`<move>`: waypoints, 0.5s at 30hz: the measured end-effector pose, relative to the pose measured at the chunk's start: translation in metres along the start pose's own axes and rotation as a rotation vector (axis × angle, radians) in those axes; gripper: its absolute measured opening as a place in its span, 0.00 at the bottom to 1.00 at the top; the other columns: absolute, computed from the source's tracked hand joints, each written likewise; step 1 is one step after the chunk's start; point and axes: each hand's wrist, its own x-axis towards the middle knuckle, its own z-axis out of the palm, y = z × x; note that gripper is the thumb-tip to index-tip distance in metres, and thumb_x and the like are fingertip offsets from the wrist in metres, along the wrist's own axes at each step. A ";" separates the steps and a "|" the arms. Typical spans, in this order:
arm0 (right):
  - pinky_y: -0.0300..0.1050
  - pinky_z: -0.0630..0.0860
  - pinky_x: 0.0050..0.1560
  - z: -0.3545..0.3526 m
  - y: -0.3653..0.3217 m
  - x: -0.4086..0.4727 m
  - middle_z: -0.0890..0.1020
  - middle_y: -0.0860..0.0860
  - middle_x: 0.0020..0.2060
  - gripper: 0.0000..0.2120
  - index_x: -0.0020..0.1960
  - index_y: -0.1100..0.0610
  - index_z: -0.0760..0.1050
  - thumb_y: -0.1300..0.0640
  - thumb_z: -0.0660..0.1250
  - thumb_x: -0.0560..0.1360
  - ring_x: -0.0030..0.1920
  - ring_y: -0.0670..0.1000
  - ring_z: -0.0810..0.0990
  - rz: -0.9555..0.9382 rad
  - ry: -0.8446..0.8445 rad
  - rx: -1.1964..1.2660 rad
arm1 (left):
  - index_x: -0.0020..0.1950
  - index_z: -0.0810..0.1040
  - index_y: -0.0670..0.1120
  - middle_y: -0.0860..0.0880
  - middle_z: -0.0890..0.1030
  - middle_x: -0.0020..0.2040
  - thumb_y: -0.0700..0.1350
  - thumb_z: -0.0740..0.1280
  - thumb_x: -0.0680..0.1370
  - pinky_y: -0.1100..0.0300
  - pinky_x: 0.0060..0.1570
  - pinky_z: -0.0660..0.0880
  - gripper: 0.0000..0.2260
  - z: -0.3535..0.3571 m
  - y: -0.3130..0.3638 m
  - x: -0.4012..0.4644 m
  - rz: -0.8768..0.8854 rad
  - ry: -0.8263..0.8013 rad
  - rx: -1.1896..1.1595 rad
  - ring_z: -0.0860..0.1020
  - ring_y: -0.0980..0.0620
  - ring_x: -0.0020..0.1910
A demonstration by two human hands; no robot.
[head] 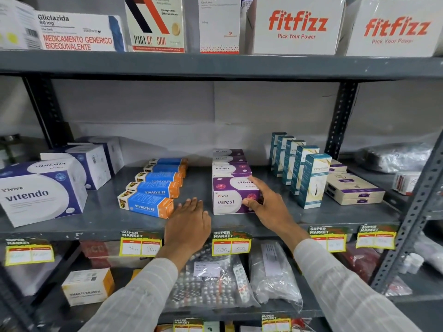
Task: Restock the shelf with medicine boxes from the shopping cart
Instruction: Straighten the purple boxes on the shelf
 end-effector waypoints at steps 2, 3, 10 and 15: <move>0.47 0.79 0.63 0.000 -0.001 -0.002 0.75 0.50 0.69 0.36 0.81 0.46 0.57 0.48 0.70 0.79 0.65 0.49 0.75 -0.001 -0.007 0.001 | 0.78 0.68 0.44 0.45 0.69 0.79 0.54 0.45 0.82 0.52 0.79 0.59 0.29 -0.003 0.000 -0.001 -0.009 -0.002 -0.076 0.66 0.49 0.79; 0.48 0.79 0.64 0.001 -0.002 -0.003 0.75 0.49 0.69 0.39 0.82 0.45 0.54 0.48 0.71 0.78 0.66 0.49 0.75 -0.003 -0.010 0.011 | 0.78 0.68 0.44 0.45 0.69 0.79 0.53 0.47 0.83 0.53 0.79 0.59 0.27 -0.008 0.000 -0.003 -0.018 0.002 -0.143 0.65 0.49 0.79; 0.38 0.67 0.69 0.020 -0.036 -0.024 0.70 0.49 0.75 0.37 0.82 0.48 0.52 0.51 0.68 0.81 0.71 0.43 0.69 -0.130 0.435 -0.038 | 0.73 0.76 0.49 0.49 0.80 0.69 0.49 0.56 0.80 0.56 0.61 0.76 0.23 -0.071 -0.048 -0.044 -0.016 0.323 -0.450 0.80 0.50 0.65; 0.32 0.69 0.67 0.077 -0.094 -0.024 0.77 0.51 0.65 0.23 0.73 0.57 0.71 0.64 0.67 0.78 0.64 0.47 0.76 -0.450 0.473 -0.092 | 0.72 0.76 0.47 0.42 0.82 0.66 0.44 0.59 0.82 0.49 0.54 0.79 0.19 -0.075 -0.163 -0.060 -0.180 0.324 -0.296 0.83 0.40 0.57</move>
